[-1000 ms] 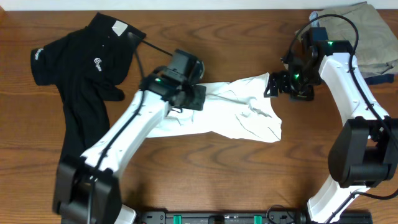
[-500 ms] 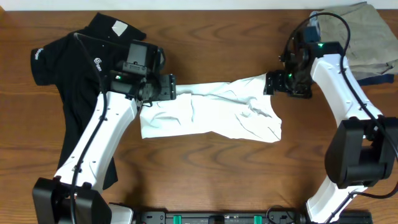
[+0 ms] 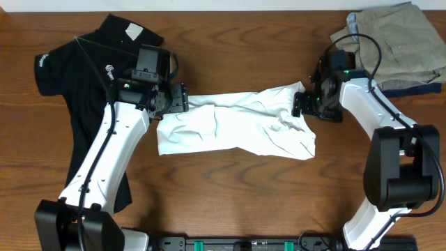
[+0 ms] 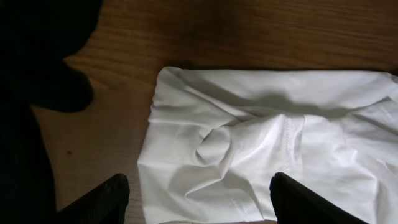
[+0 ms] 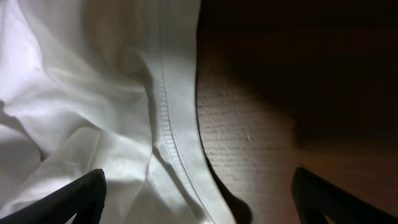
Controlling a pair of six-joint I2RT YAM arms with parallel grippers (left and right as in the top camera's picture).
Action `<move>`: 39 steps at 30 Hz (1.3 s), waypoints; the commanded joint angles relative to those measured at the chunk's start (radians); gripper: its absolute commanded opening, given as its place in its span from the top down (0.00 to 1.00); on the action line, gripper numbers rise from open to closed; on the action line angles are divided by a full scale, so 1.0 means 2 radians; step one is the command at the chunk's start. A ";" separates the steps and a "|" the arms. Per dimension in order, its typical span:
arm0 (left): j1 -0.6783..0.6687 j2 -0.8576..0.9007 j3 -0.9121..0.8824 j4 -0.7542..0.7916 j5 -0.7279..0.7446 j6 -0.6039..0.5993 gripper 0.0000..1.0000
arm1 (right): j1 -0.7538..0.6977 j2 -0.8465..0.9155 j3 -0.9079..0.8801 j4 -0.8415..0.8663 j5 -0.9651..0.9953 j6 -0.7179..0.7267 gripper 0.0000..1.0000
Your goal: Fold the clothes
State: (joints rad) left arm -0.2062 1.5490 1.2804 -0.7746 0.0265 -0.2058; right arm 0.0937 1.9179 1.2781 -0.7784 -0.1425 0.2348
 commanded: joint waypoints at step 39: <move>0.002 0.007 -0.001 -0.005 -0.010 0.003 0.26 | -0.063 -0.037 -0.073 0.046 -0.053 0.004 0.99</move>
State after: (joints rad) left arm -0.2062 1.5509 1.2804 -0.7815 0.0185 -0.2058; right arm 0.0227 1.8896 1.1198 -0.6662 -0.2764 0.3157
